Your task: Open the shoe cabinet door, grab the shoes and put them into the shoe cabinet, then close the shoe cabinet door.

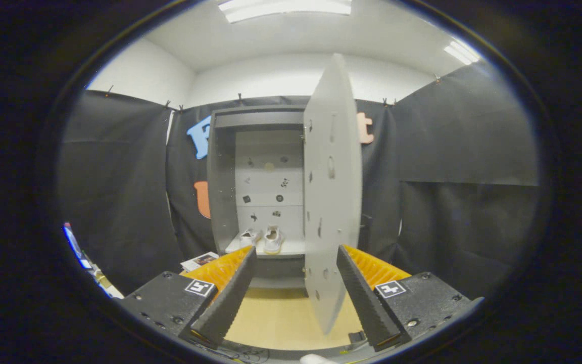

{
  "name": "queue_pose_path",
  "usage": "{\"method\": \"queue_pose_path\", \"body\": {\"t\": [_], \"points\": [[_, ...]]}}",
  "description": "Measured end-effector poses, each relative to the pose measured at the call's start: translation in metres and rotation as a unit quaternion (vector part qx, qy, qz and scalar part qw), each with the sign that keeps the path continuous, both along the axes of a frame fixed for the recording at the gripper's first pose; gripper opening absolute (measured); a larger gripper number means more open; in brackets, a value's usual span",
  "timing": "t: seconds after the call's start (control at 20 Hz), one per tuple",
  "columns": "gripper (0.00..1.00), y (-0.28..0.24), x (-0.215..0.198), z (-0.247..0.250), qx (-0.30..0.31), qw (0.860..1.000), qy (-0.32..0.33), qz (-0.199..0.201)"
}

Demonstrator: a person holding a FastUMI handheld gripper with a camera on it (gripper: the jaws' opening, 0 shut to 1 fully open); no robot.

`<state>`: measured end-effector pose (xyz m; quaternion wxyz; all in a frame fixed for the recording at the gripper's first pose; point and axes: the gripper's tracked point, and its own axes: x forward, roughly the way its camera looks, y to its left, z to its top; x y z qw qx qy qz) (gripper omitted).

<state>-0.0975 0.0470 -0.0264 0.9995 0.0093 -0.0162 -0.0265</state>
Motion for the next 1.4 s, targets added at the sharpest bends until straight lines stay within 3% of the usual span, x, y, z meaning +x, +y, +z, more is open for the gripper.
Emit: {"method": "queue_pose_path", "body": {"t": [0.25, 0.5, 0.65, 0.95, 1.4], "points": [[1.00, -0.076, -0.018, -0.013, 0.014, 0.999, 0.015, -0.050], [1.00, -0.144, 0.005, -0.023, 0.031, 0.997, 0.024, -0.067], [1.00, -0.165, 0.042, -0.022, 0.035, 0.998, 0.027, -0.049], [1.00, -0.170, 0.120, -0.026, 0.028, 0.998, 0.042, 0.025], [0.99, -0.143, 0.144, -0.025, -0.006, 0.992, 0.044, 0.114]]}}
